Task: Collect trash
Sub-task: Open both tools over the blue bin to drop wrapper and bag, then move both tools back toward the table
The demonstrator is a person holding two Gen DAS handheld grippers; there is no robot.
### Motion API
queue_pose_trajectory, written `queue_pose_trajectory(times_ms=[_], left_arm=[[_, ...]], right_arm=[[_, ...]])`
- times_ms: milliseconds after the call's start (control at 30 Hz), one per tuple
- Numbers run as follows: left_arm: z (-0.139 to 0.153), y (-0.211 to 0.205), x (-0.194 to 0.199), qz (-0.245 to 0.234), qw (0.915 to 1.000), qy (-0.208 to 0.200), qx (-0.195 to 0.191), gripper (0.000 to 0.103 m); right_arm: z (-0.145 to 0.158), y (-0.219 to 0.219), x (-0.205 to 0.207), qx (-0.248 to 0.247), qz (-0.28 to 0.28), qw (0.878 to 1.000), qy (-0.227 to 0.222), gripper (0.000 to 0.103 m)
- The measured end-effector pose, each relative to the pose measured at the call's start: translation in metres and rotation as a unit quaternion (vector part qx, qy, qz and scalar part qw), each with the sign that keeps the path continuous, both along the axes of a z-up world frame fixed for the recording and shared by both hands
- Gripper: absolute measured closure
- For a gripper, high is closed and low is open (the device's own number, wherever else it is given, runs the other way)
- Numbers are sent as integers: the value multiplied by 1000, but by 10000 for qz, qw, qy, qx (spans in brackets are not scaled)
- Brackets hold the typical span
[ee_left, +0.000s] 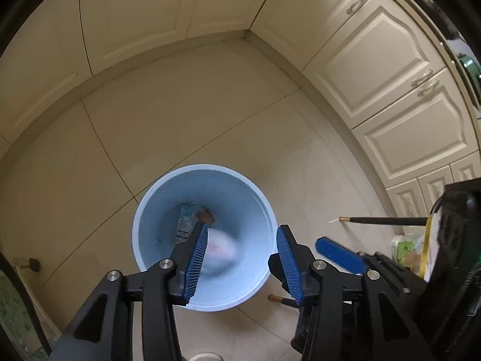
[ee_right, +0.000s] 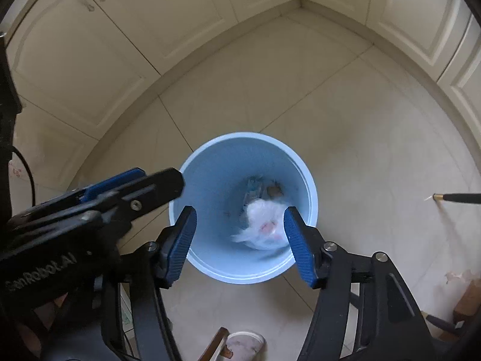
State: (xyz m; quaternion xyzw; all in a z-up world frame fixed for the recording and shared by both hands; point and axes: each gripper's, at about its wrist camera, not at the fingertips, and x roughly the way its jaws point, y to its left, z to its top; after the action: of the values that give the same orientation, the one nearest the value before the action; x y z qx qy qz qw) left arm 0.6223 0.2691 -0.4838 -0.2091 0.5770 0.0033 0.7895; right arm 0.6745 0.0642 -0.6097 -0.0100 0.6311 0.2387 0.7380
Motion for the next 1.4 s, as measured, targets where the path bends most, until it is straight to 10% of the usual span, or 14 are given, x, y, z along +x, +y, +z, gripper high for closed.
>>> queue_pose_trajectory(times_ms=[233,633,933,1267,1400], left_arm=[[72,-10,-27,194,9975,-323,595,49],[253,-33,-132,615,9706,-1609,1682,31],[371,-148,-233,450,9208,-3167,2232,6],[395,-262,-379,426,8434,-4771,2436,1],[383,-285,-406,278,8361,-4980,2286,1]], right_arm=[[62,-6,-16,38,18,9990,-449,9],[249,-27,-113,-139,66,9789,-2039,0],[394,-80,-211,-46,-195,9364,-3502,0],[512,-176,-327,-161,-1023,8719,-4787,0],[545,-203,-362,-116,-1314,8491,-5115,0]])
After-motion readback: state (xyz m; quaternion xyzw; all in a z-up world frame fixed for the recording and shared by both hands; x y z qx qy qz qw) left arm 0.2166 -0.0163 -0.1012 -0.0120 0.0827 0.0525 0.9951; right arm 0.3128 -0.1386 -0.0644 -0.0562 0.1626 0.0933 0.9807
